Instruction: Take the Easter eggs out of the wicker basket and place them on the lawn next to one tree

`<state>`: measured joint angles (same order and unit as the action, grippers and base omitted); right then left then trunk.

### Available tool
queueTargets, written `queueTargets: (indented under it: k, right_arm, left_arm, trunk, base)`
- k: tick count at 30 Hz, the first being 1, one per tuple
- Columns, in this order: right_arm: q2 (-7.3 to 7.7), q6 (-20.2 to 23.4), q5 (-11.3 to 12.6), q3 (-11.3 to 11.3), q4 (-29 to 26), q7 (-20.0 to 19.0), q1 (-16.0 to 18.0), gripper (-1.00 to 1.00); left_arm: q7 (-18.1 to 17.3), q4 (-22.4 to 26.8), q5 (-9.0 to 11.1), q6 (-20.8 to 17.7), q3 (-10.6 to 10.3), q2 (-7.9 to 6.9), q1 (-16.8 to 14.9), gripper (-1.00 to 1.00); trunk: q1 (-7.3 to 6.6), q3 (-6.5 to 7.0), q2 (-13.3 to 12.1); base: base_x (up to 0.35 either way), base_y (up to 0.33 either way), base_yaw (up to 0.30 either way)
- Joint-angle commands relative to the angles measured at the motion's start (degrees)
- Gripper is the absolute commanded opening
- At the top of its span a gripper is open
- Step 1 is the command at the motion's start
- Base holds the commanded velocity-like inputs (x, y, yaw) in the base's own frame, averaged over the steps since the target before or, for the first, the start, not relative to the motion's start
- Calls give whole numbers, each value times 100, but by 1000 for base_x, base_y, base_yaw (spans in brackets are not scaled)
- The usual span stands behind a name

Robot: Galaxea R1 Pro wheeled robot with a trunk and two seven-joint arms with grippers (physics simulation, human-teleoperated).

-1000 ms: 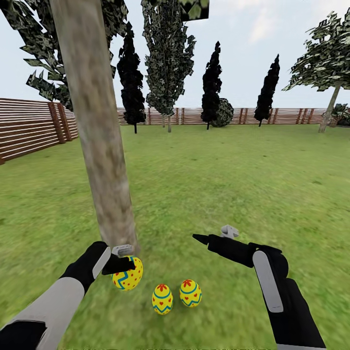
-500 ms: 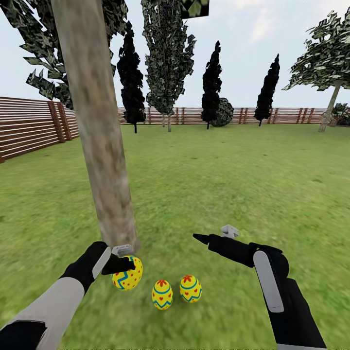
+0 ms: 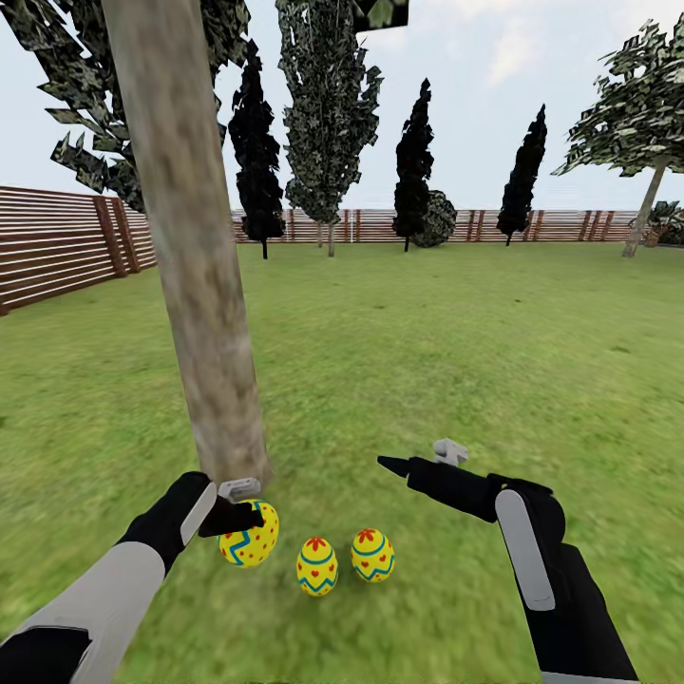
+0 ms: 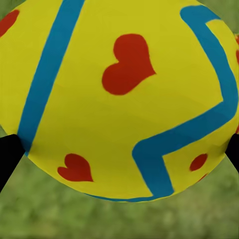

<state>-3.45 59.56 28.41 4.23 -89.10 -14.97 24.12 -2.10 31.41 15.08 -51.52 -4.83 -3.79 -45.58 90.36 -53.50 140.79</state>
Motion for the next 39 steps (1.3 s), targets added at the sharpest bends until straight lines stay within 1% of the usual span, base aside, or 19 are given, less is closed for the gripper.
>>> queueTargets:
  k: [1, 6, 39]
  right_arm:
    - [-7, 28, -46, 16, -2, -59, 5, 100]
    - [-7, 28, -46, 15, -2, -59, 5, 100]
    - [-7, 21, -46, 1, -1, -59, 5, 100]
  left_arm:
    - [-18, 6, 13, -16, -35, -8, -3, -100]
    - [-18, 6, 13, -16, -35, -8, -3, -100]
    - [-18, 14, 13, -6, -44, -8, -3, -100]
  trunk:
    - [21, -24, 44]
    - [131, -114, 245]
    - [216, -845, 289]
  base:
    - [0, 0, 0]
    - [0, 0, 0]
    - [0, 0, 0]
